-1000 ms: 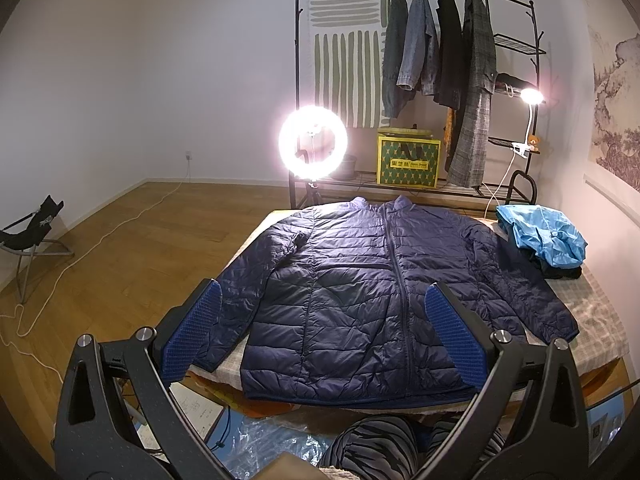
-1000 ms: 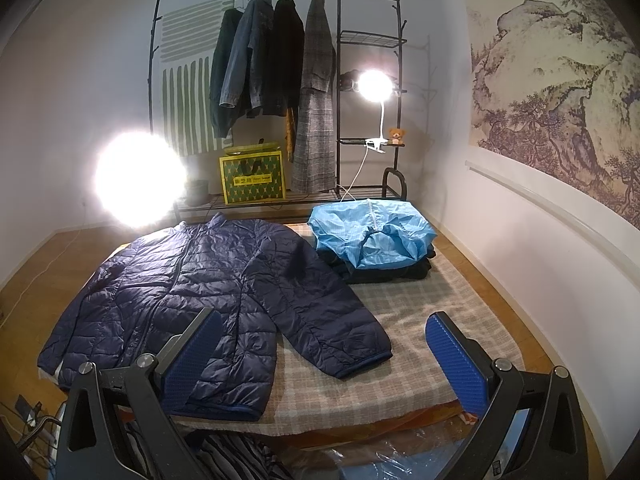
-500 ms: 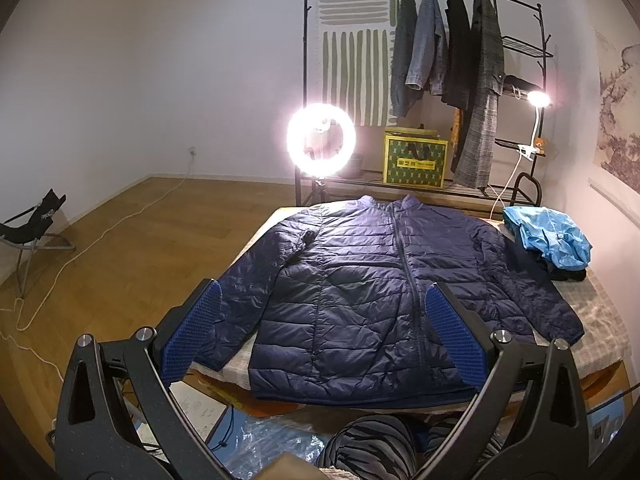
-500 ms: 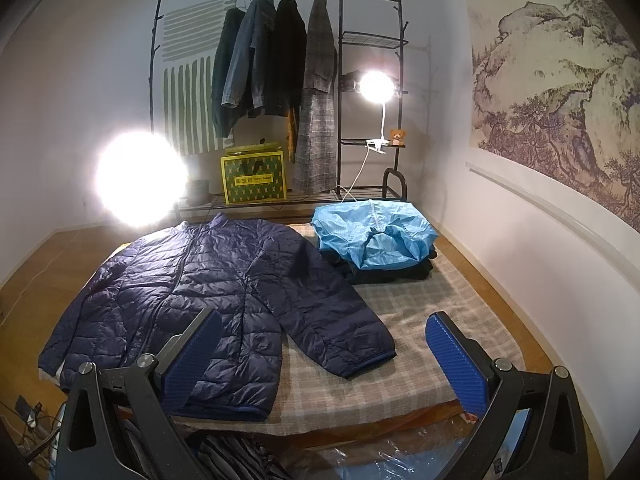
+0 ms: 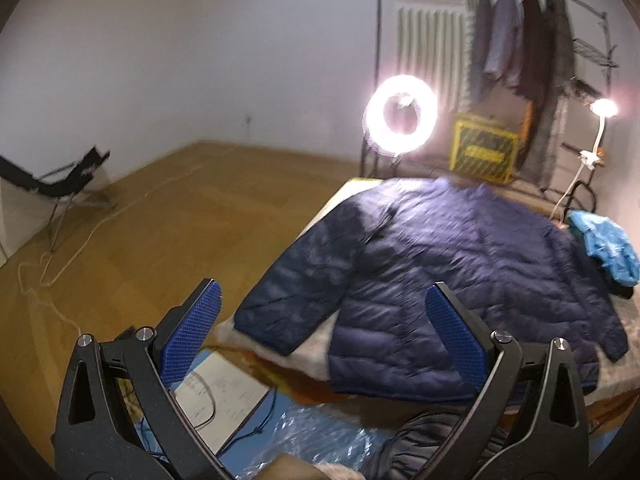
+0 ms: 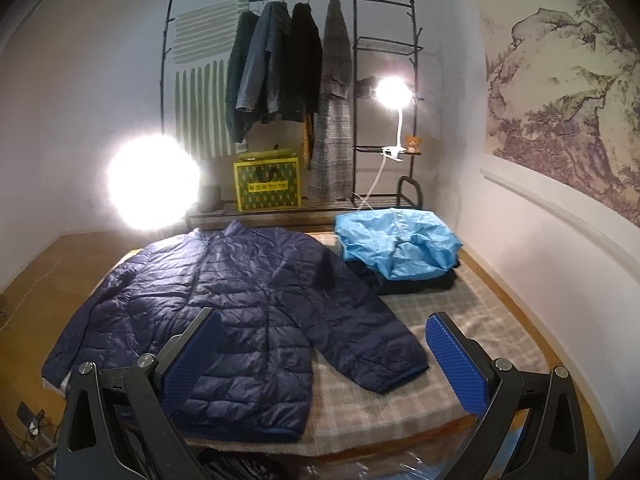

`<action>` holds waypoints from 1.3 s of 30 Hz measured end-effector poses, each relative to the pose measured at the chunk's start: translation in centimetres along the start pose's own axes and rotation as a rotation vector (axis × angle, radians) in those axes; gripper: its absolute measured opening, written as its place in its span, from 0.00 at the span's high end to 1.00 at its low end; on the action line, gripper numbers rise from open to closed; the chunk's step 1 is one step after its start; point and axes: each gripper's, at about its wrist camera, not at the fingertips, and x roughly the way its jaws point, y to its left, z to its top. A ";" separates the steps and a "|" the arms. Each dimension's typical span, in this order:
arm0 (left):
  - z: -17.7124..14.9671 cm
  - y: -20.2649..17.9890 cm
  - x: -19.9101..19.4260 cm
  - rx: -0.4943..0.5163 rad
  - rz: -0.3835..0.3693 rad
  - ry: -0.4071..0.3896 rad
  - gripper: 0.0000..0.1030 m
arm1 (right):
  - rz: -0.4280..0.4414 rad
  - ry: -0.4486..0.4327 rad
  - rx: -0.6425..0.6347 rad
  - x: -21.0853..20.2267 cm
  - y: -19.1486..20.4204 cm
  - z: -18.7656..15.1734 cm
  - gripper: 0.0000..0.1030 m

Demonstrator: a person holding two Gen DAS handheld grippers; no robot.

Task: Fold large clothes
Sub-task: 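Move the left tool to the jacket's sleeve and close on it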

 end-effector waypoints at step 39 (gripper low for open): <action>-9.3 13.4 28.1 -0.667 -0.105 0.590 0.94 | 0.168 0.196 -0.037 13.3 7.2 0.9 0.00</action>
